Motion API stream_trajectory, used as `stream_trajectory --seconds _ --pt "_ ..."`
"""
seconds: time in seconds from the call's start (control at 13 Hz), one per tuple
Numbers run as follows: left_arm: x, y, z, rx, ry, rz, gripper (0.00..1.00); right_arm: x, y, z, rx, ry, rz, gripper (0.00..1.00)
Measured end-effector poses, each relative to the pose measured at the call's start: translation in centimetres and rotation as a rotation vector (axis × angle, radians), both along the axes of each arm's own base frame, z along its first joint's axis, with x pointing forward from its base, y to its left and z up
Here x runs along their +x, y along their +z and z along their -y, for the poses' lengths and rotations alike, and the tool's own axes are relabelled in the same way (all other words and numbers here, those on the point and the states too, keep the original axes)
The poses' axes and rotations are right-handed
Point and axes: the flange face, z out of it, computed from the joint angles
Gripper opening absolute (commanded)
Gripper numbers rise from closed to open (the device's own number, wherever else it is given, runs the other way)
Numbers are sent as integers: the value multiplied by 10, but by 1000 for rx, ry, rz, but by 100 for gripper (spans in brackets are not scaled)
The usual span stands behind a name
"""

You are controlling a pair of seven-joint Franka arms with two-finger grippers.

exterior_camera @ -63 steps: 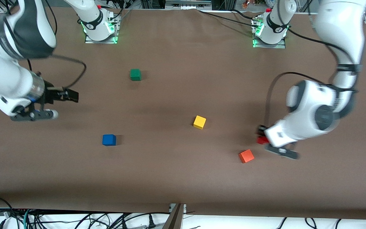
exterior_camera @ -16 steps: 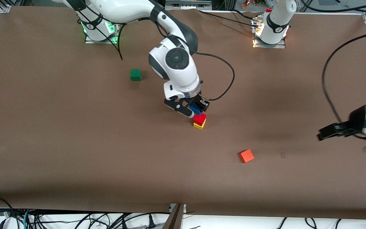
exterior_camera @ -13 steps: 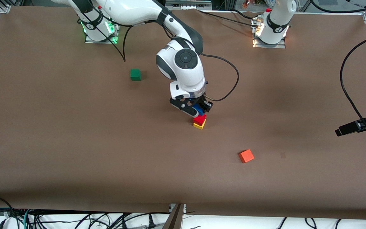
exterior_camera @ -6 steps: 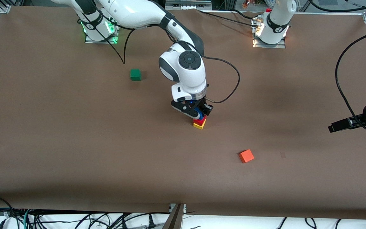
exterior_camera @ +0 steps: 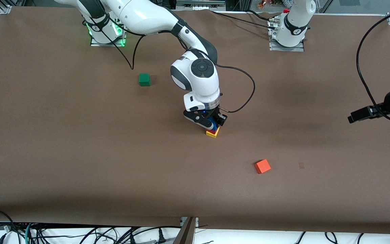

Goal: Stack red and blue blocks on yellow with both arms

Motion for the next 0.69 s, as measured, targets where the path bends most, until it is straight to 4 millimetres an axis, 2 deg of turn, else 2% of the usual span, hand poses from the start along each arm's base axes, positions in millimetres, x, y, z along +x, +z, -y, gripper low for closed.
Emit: stream_trajectory --seconds 0.15,0.31,0.38,0.46,0.62,0.69 --pt "-12 -2 3 8 -2 -8 100 0 0 0 0 0 1 46" --pt "-25 -6 5 16 -3 -20 100 0 0 0 0 1 1 59" --pt "-30 -9 6 19 -2 -20 100 0 0 0 0 1 1 68" --pt "-36 -14 6 23 0 -24 100 0 0 0 0 0 2 82" --pt "-37 -19 3 24 4 -31 100 2 1 1 1 -2 6 99" --pt "-37 -23 1 24 7 -33 100 4 2 2 3 -5 10 100"
